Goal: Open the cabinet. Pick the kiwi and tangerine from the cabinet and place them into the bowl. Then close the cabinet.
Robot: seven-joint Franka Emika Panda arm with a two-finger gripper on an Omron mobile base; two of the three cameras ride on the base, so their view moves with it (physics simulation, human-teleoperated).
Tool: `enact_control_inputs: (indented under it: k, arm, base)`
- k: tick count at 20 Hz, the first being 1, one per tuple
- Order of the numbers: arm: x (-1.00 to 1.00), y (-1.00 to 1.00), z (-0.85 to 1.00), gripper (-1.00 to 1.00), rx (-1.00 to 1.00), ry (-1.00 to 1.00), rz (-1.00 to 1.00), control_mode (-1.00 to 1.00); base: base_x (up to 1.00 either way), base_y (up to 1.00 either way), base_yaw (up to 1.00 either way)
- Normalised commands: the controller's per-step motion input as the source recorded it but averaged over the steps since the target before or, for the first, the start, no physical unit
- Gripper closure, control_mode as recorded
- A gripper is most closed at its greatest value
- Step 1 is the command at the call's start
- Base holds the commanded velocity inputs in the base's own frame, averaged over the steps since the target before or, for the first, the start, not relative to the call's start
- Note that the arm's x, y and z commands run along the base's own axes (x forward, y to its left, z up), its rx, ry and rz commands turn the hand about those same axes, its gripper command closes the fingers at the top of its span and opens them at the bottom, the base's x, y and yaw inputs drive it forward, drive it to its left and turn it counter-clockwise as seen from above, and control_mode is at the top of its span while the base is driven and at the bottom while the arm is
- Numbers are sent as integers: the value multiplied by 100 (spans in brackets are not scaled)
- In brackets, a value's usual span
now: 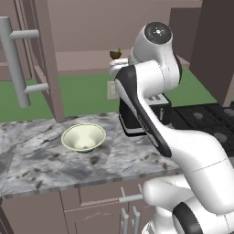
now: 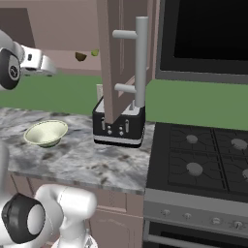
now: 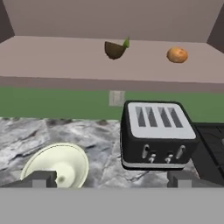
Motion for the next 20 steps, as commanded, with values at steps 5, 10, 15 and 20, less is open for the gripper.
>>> enact_control_inputs:
  k: [5, 10, 15, 20]
  arm:
    - [34, -30, 3, -100, 0, 0, -3, -100]
    - [41, -33, 0, -100, 0, 0, 0, -100]
    - [48, -26, 0, -100, -1, -1, 0, -100]
    - [37, -17, 0, -100, 0, -11, 0, -100]
  base:
    - [0, 0, 0]
    - [0, 0, 0]
    - [0, 0, 0]
    - [0, 0, 0]
